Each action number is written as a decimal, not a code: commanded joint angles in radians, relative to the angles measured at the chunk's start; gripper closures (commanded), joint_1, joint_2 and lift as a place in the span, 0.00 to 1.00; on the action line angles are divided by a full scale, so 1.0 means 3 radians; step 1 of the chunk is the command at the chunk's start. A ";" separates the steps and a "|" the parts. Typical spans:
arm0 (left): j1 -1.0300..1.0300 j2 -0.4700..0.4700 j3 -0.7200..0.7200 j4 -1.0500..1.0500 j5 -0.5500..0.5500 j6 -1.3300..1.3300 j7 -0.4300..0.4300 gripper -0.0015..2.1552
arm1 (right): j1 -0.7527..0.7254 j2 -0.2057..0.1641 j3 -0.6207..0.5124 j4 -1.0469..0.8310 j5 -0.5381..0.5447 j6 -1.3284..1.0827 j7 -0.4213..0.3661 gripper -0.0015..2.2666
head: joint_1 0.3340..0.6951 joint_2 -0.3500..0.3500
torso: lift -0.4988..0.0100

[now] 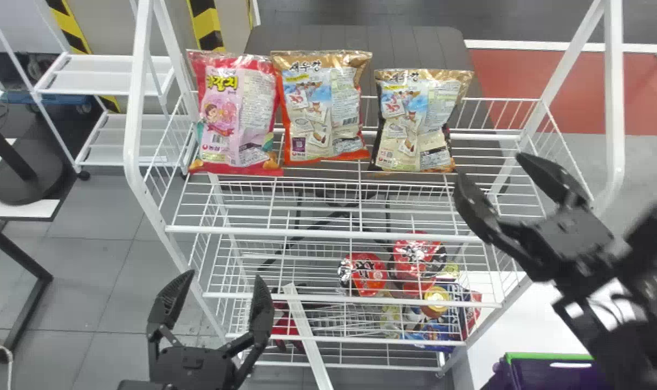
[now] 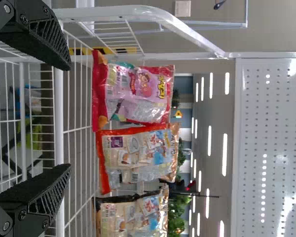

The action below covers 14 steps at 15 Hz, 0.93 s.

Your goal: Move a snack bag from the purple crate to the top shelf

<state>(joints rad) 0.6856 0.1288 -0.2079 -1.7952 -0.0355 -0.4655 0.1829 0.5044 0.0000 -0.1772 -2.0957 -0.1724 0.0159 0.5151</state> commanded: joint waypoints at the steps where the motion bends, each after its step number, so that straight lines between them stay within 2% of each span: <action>1: 0.0046 -0.0005 -0.0033 -0.0034 -0.0050 -0.0118 0.0004 0.06 | 0.0344 0.0003 -0.0166 -0.0014 -0.0146 -0.0229 -0.0065 0.03 | 1.00 0.43 | 0.98; 5: 0.0077 -0.0046 -0.0120 -0.0029 -0.0158 -0.0148 0.0065 0.06 | 0.0661 0.0003 -0.0227 0.0211 -0.0202 -0.0433 -0.0367 0.03 | 1.00 0.24 | 0.98; 7: 0.0077 -0.0066 -0.0146 0.0001 -0.0168 -0.0138 0.0070 0.06 | 0.0722 0.0003 -0.0176 0.0364 -0.0223 -0.0525 -0.0469 0.04 | 1.00 0.19 | 0.98; 10: 0.0077 -0.0082 -0.0176 0.0027 -0.0173 -0.0138 0.0070 0.06 | 0.0783 0.0003 -0.0074 0.0558 -0.0238 -0.0945 -0.0495 0.04 | 1.00 0.15 | 0.98; 14: 0.0082 -0.0082 -0.0181 0.0027 -0.0194 -0.0138 0.0142 0.05 | 0.0880 -0.0102 0.0166 0.0630 -0.0069 -0.1313 -0.0526 0.04 | 1.00 0.17 | 0.98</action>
<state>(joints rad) 0.7100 0.1043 -0.2608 -1.7847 -0.0912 -0.5069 0.2227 0.7617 -0.0196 -0.1546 -1.9134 -0.2120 -0.3518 0.3626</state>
